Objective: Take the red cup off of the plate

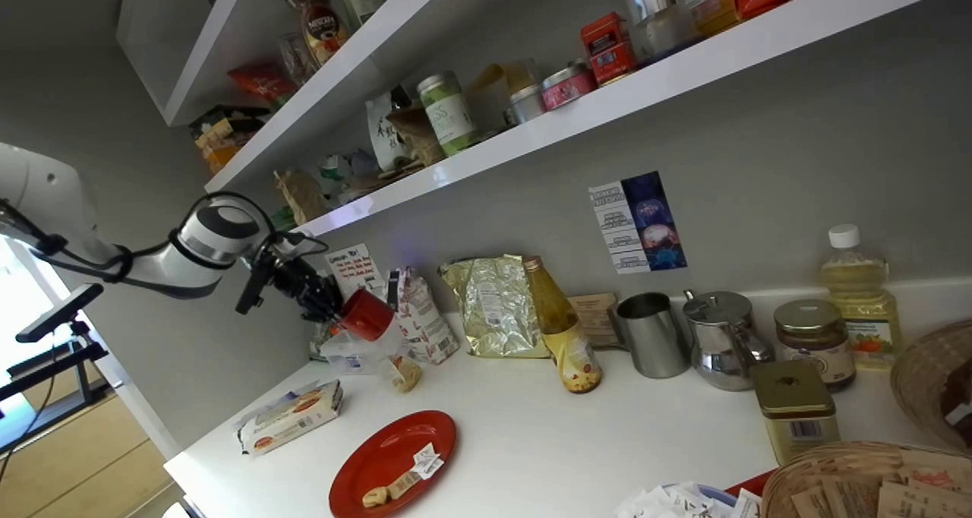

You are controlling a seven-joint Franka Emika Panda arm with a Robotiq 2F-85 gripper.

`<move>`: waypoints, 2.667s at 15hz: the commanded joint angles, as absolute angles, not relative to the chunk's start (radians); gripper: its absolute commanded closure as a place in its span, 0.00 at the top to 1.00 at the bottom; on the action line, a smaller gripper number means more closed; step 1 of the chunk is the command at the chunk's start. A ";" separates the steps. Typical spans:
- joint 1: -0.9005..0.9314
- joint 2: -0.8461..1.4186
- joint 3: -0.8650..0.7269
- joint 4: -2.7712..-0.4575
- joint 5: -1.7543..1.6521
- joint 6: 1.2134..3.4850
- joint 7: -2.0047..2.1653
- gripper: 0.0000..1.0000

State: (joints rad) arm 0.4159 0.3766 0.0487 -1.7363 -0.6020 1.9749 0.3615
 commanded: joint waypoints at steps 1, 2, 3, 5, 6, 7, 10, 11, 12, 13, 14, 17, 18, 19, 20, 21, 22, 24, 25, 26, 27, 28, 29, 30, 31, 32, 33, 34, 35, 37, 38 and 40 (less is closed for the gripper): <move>0.371 0.227 0.088 -1.806 -0.593 2.006 0.365 0.02; 0.362 0.211 0.104 -1.798 -0.560 2.012 0.371 0.02; 0.355 0.195 0.118 -1.797 -0.534 2.016 0.372 0.02; 0.354 0.177 0.148 -1.789 -0.484 2.031 0.380 0.02; 0.356 0.174 0.162 -1.785 -0.461 2.041 0.377 0.02; 0.359 0.175 0.175 -1.778 -0.442 2.049 0.376 0.02; 0.374 0.199 0.211 -1.753 -0.421 2.064 0.372 0.02; 0.379 0.213 0.222 -1.744 -0.422 2.062 0.370 0.02; 0.387 0.232 0.231 -1.734 -0.426 2.059 0.369 0.02; 0.395 0.255 0.239 -1.724 -0.430 2.050 0.368 0.02; 0.405 0.278 0.246 -1.713 -0.433 2.042 0.367 0.02; 0.445 0.376 0.260 -1.679 -0.432 2.015 0.350 0.02; 0.460 0.410 0.259 -1.661 -0.434 2.007 0.347 0.02; 0.475 0.443 0.257 -1.647 -0.435 1.999 0.342 0.02; 0.491 0.477 0.253 -1.624 -0.436 1.990 0.338 0.02; 0.505 0.506 0.251 -1.607 -0.430 1.979 0.330 0.02; 0.516 0.536 0.247 -1.587 -0.427 1.969 0.321 0.02; 0.535 0.590 0.238 -1.551 -0.422 1.947 0.305 0.02; 0.543 0.612 0.231 -1.535 -0.422 1.935 0.306 0.02; 0.548 0.637 0.225 -1.518 -0.420 1.924 0.306 0.02; 0.552 0.661 0.219 -1.502 -0.418 1.914 0.305 0.02; 0.554 0.686 0.214 -1.485 -0.413 1.904 0.300 0.02; 0.553 0.710 0.211 -1.469 -0.407 1.893 0.292 0.02; 0.551 0.734 0.209 -1.455 -0.397 1.882 0.281 0.02; 0.550 0.758 0.205 -1.440 -0.391 1.872 0.274 0.02; 0.548 0.778 0.202 -1.430 -0.382 1.863 0.263 0.02; 0.546 0.797 0.199 -1.418 -0.373 1.853 0.253 0.02; 0.544 0.814 0.196 -1.408 -0.366 1.845 0.242 0.02; 0.541 0.831 0.193 -1.397 -0.358 1.838 0.233 0.02; 0.533 0.855 0.188 -1.377 -0.342 1.825 0.217 0.02; 0.529 0.864 0.185 -1.368 -0.335 1.818 0.209 0.02; 0.522 0.878 0.177 -1.349 -0.326 1.808 0.198 0.02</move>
State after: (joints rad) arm 0.5259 0.8425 0.1897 -1.4237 -0.3655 1.8618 0.2437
